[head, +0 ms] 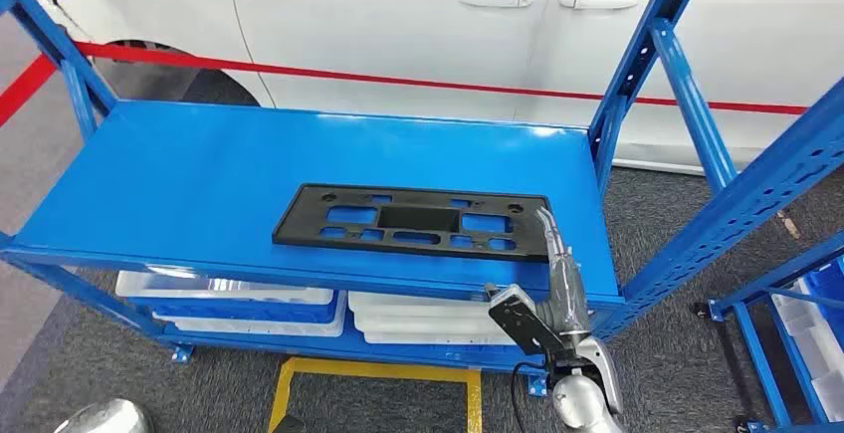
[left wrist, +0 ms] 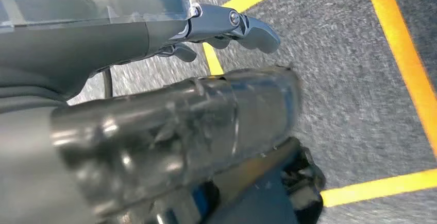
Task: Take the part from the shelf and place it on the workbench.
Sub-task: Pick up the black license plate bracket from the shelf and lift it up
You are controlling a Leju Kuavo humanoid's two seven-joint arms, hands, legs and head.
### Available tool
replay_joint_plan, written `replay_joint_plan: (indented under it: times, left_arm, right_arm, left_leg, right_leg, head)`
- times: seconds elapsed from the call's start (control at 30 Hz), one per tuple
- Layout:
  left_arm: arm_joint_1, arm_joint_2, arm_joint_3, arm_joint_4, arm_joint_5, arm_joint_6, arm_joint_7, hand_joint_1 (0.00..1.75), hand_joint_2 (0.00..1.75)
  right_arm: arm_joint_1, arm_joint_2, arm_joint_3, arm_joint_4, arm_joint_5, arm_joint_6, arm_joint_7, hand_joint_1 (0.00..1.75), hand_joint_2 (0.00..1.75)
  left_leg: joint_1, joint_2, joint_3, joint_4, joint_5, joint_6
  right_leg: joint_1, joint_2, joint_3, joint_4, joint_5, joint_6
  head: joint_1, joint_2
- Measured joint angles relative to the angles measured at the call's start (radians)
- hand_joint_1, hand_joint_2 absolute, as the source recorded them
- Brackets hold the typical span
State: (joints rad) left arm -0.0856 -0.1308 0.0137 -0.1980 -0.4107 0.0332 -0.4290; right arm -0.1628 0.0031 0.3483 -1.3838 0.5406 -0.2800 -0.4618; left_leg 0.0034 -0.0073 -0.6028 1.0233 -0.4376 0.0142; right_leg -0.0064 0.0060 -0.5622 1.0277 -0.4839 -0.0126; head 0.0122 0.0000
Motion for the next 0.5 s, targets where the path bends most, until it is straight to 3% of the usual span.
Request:
replay_joint_plan:
  times: [0.07,0.13,0.2,0.27,0.3,0.33,0.4,0.43,0.5]
  left_arm:
    - [-0.001,-0.001,-0.001,0.0,-0.001,-0.003,-0.002,0.0,0.0]
    - [-0.004,-0.005,-0.002,0.0,-0.002,-0.006,-0.004,0.0,0.0]
    - [-0.008,-0.008,-0.002,0.0,-0.005,-0.005,-0.005,0.0,0.0]
    - [-0.009,-0.009,-0.005,0.0,-0.018,-0.002,-0.003,0.0,0.0]
    - [-0.009,-0.01,-0.008,0.0,-0.027,0.001,-0.002,0.0,0.0]
    - [-0.01,-0.01,-0.012,0.0,-0.034,0.003,0.0,0.0,0.0]
    - [-0.012,-0.012,-0.019,0.0,-0.044,0.005,0.005,0.0,0.0]
    - [-0.014,-0.013,-0.021,0.0,-0.047,0.005,0.009,0.0,0.0]
    - [-0.017,-0.016,-0.024,0.0,-0.052,0.005,0.017,0.0,0.0]
  right_arm:
    - [-0.01,-0.001,0.002,0.007,0.005,0.004,-0.003,0.0,1.75]
    - [-0.03,-0.002,0.009,0.022,0.017,0.008,-0.008,0.0,1.75]
    - [-0.049,-0.004,0.021,0.038,0.025,0.014,-0.009,0.0,1.75]
    - [-0.062,-0.006,0.034,0.059,0.03,0.022,-0.007,0.0,1.75]
    - [-0.07,-0.006,0.041,0.07,0.033,0.026,-0.005,0.0,1.75]
    - [-0.081,-0.006,0.05,0.08,0.037,0.029,-0.003,0.0,1.75]
    - [-0.108,-0.006,0.068,0.098,0.045,0.035,0.003,0.0,1.75]
    - [-0.123,-0.006,0.078,0.108,0.049,0.038,0.006,0.0,1.75]
    - [-0.15,-0.006,0.099,0.127,0.058,0.046,0.011,0.0,1.75]
  left_leg:
    - [0.003,0.0,0.003,-0.007,0.004,0.007]
    - [0.008,0.001,0.006,-0.016,0.009,0.02]
    - [0.008,0.002,0.007,-0.019,0.009,0.027]
    - [0.008,0.002,0.007,-0.018,0.008,0.028]
    - [0.008,0.002,0.007,-0.017,0.008,0.028]
    - [0.008,0.001,0.008,-0.015,0.007,0.027]
    - [0.006,0.0,0.008,-0.009,0.003,0.021]
    - [0.004,0.0,0.007,-0.006,0.001,0.017]
    - [0.001,0.001,0.004,-0.004,0.0,0.008]
  right_leg:
    - [-0.001,0.0,0.0,0.003,-0.004,0.006]
    - [-0.004,-0.001,-0.022,0.052,-0.037,0.017]
    - [-0.007,-0.002,-0.082,0.177,-0.099,0.026]
    - [-0.008,-0.003,-0.137,0.279,-0.128,0.031]
    - [-0.008,-0.003,-0.141,0.28,-0.113,0.031]
    - [-0.008,-0.003,-0.125,0.24,-0.081,0.03]
    - [-0.005,-0.003,-0.064,0.102,-0.011,0.022]
    - [-0.003,-0.002,-0.041,0.048,0.008,0.017]
    - [0.003,-0.001,-0.027,0.01,0.012,0.007]
  head:
    - [0.0,0.0]
    - [0.001,0.0]
    - [0.001,0.0]
    - [0.001,0.0]
    - [0.001,0.0]
    - [0.001,0.0]
    - [0.001,0.0]
    - [0.001,0.0]
    - [0.001,0.0]
